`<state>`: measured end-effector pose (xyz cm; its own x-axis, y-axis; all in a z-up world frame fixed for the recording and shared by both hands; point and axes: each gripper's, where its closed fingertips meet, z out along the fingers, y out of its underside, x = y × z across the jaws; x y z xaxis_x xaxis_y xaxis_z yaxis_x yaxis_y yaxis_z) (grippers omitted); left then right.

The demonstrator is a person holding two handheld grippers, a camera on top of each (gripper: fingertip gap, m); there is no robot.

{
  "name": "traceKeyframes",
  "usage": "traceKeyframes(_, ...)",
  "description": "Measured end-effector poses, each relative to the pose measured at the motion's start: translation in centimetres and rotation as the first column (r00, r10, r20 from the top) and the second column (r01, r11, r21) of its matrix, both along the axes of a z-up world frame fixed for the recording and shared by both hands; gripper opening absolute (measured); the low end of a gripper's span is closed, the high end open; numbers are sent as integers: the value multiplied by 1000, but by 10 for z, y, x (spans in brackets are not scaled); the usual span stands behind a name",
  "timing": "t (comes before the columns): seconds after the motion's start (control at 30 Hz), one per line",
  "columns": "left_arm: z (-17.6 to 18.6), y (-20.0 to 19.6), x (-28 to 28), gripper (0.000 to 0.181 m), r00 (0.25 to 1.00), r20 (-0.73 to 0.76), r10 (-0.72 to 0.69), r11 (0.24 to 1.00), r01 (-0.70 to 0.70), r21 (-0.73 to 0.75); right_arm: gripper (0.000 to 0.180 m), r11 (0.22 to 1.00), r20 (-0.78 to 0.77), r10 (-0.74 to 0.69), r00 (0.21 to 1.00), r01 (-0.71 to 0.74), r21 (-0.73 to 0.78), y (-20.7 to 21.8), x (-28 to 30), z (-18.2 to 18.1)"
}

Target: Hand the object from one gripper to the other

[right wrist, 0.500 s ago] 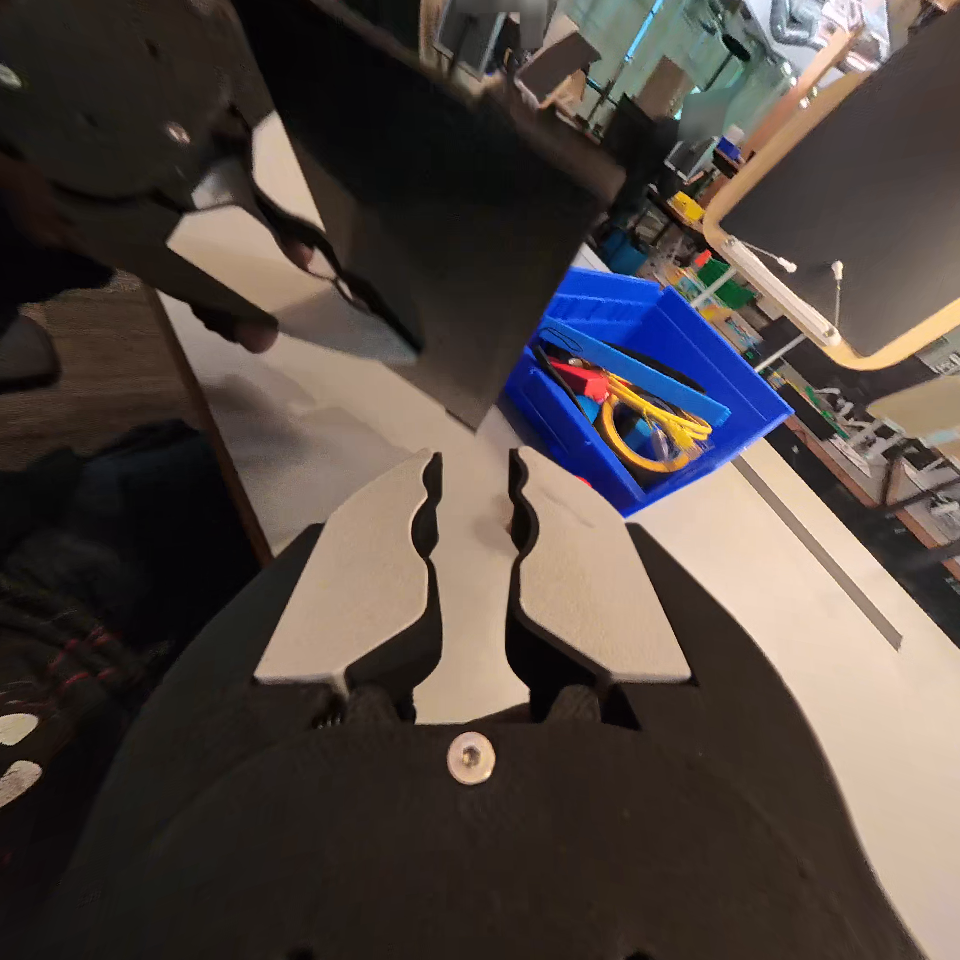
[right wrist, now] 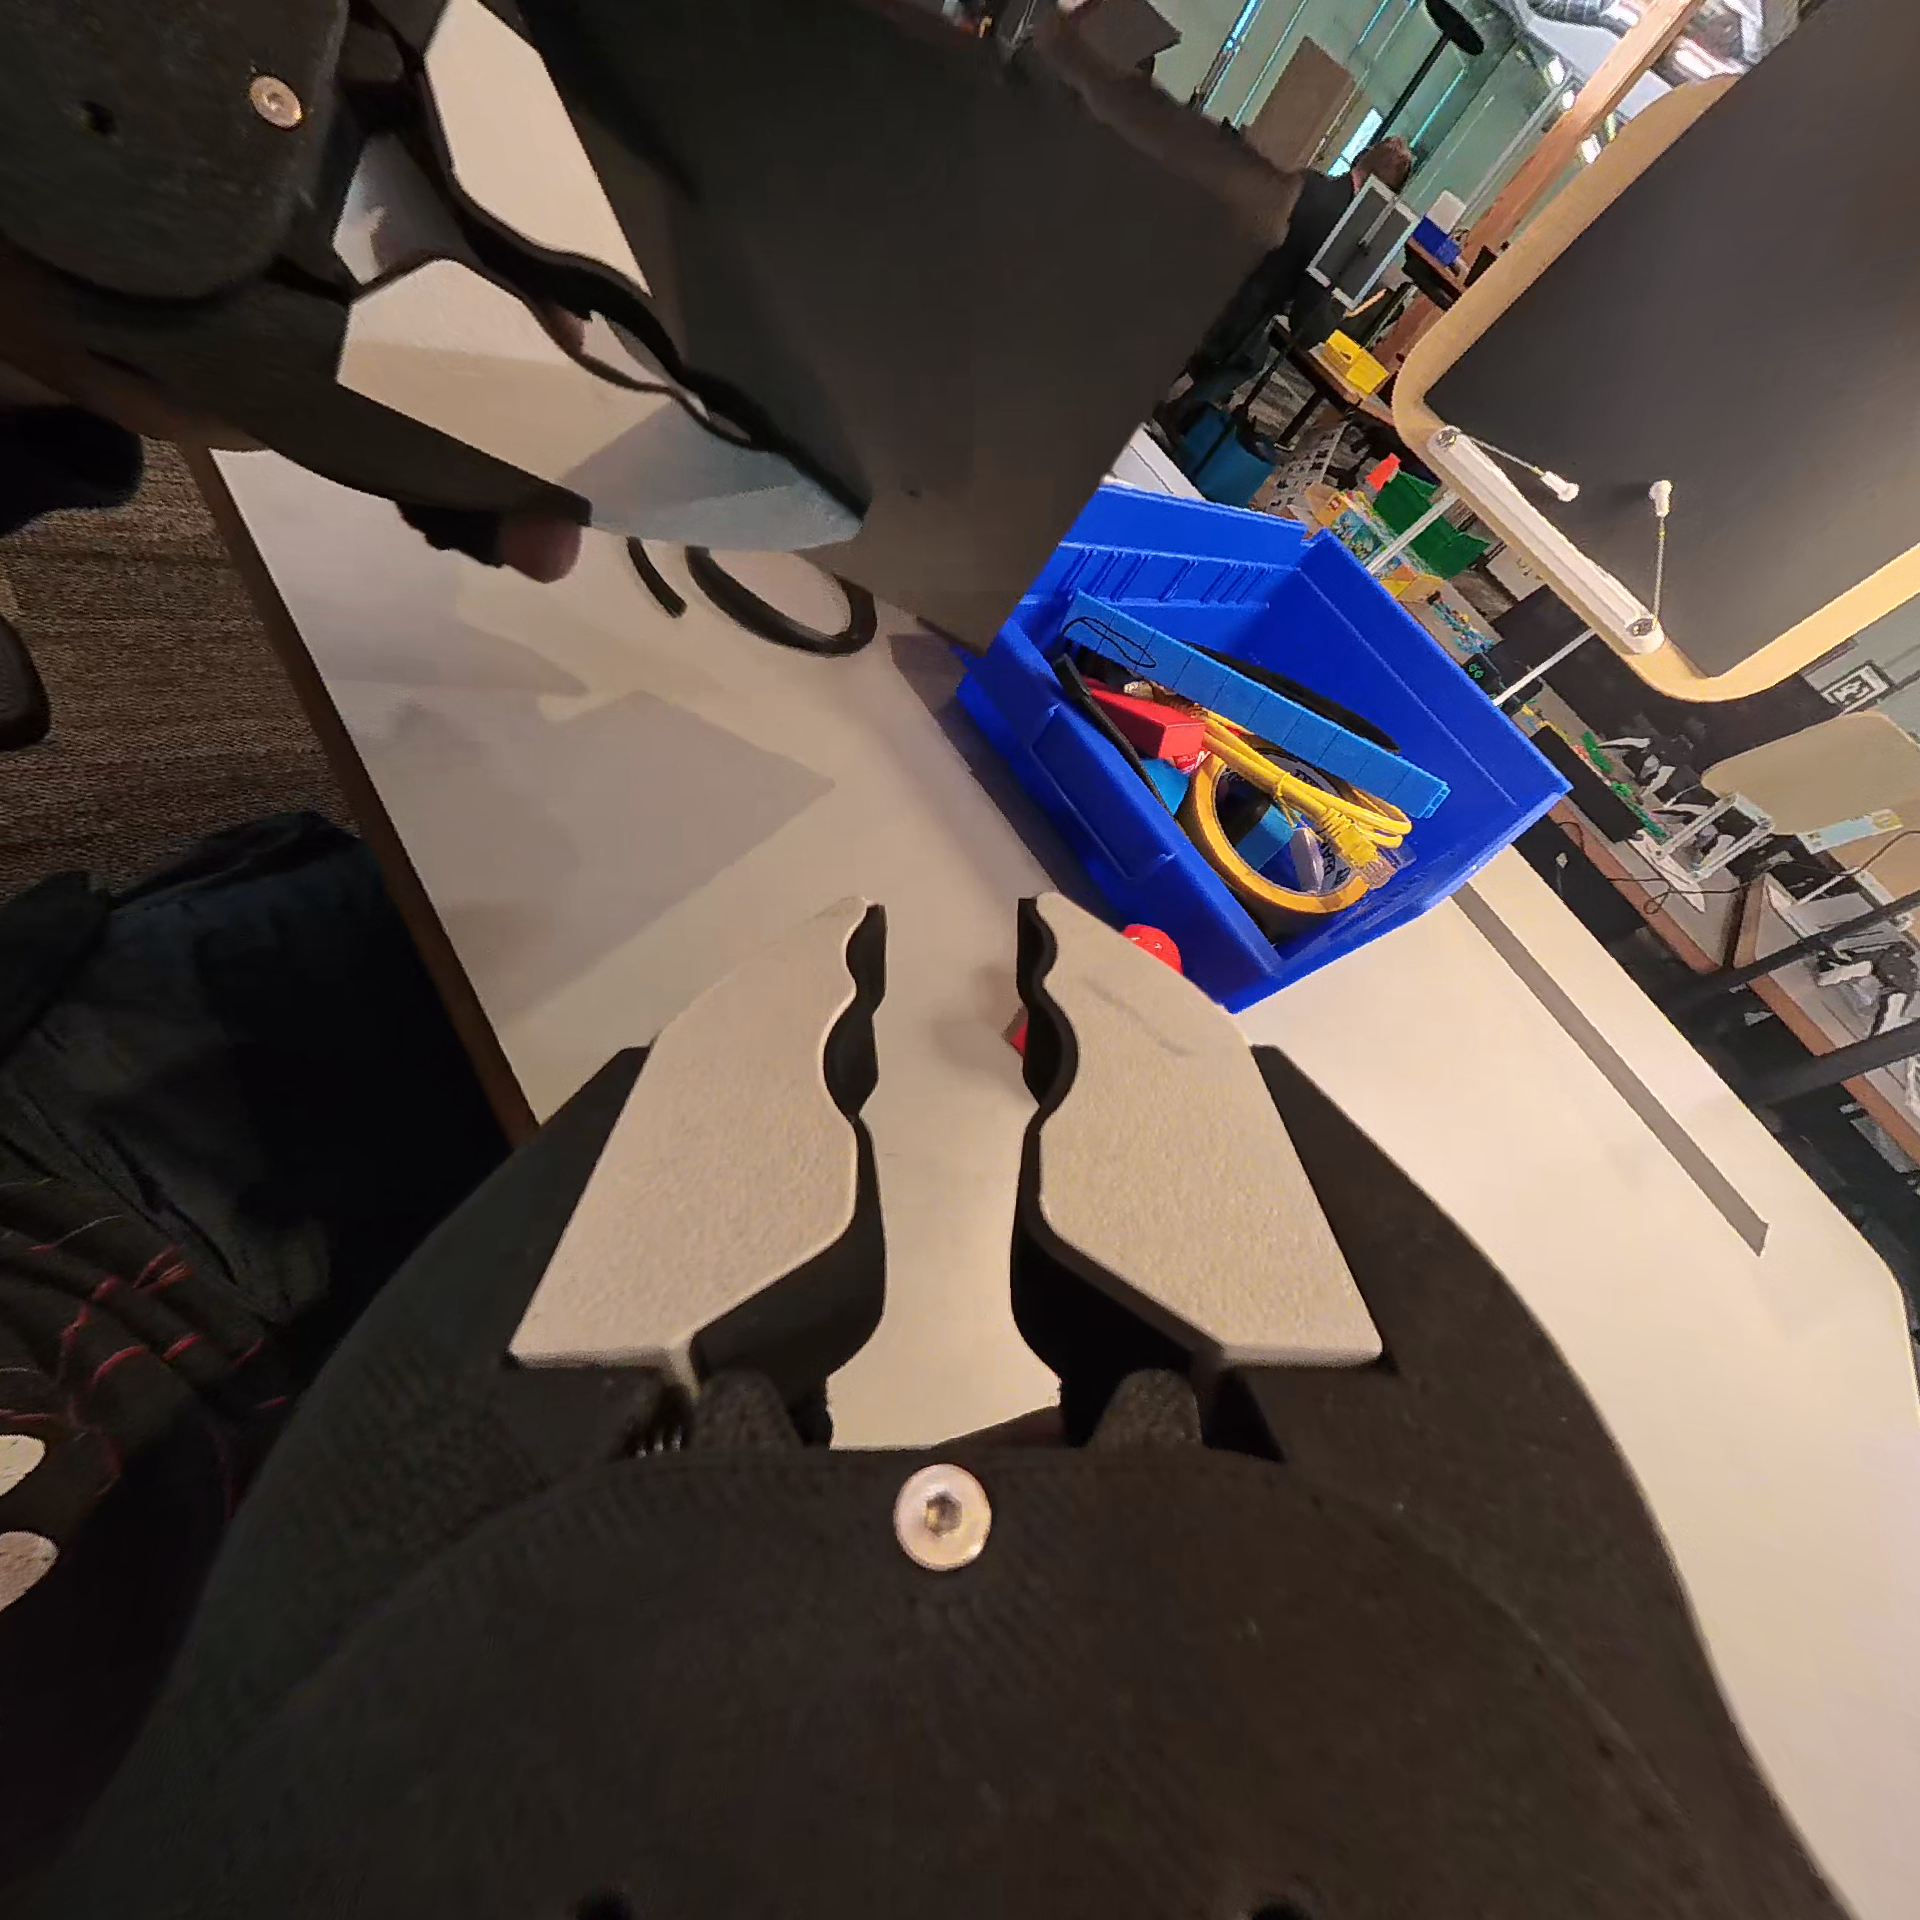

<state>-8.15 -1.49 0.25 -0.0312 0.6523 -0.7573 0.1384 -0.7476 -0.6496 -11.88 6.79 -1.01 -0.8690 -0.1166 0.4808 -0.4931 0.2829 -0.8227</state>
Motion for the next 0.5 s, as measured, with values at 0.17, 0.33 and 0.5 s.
traceKeyframes(0.17,16,-15,3,2,985,-108,136,970,-154,-186,26,995,204,103,974,-100,-25,2,17,6)
traceKeyframes(0.33,29,-18,7,2,943,-261,208,823,-313,-475,39,948,619,317,718,-244,-203,14,35,45)
traceKeyframes(0.5,37,-4,7,2,918,-366,156,759,-348,-551,55,920,793,361,490,-325,-219,16,48,47)
